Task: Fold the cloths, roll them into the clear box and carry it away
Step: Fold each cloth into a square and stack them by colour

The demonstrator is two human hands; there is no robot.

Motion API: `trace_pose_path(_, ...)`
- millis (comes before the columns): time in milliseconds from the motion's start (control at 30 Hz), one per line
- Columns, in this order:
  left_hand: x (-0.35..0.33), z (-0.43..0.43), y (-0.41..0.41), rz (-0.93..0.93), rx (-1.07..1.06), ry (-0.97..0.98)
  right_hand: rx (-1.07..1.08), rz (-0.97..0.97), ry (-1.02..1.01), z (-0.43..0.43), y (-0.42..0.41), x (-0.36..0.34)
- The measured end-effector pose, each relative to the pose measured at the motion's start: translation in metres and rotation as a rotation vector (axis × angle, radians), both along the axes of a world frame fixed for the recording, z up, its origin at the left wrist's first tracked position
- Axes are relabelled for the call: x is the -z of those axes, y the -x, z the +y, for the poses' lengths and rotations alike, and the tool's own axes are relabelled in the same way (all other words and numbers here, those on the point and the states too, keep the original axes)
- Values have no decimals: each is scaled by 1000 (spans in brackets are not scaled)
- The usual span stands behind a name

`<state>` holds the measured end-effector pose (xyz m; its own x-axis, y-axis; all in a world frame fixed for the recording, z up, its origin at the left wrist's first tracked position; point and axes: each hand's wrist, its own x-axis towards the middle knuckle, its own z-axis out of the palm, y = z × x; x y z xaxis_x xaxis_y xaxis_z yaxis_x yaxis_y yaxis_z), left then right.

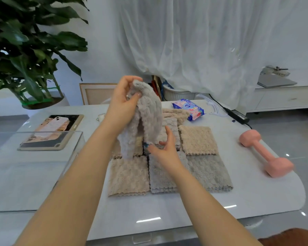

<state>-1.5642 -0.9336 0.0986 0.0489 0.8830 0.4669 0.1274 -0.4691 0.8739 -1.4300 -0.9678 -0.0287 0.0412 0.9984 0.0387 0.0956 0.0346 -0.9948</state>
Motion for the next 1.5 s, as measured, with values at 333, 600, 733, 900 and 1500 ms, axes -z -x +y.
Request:
trace_pose_path(333, 52, -24, -33, -13, -139, 449, 155, 33, 92, -40, -73, -1)
trace_pose_path(600, 78, -48, -37, 393, 40, 844, -114, -323, 332, -61, -150, -37)
trace_pose_path(733, 99, -47, -49, 258, 149, 988, 287, -290, 169, -67, -178, -12)
trace_pose_path(900, 132, -35, -53, 219, -72, 770, 394, -587, 41, -64, -170, 19)
trace_pose_path(1500, 160, -89, -56, 40, -106, 597, 401, -275, 430, -89, -201, 35)
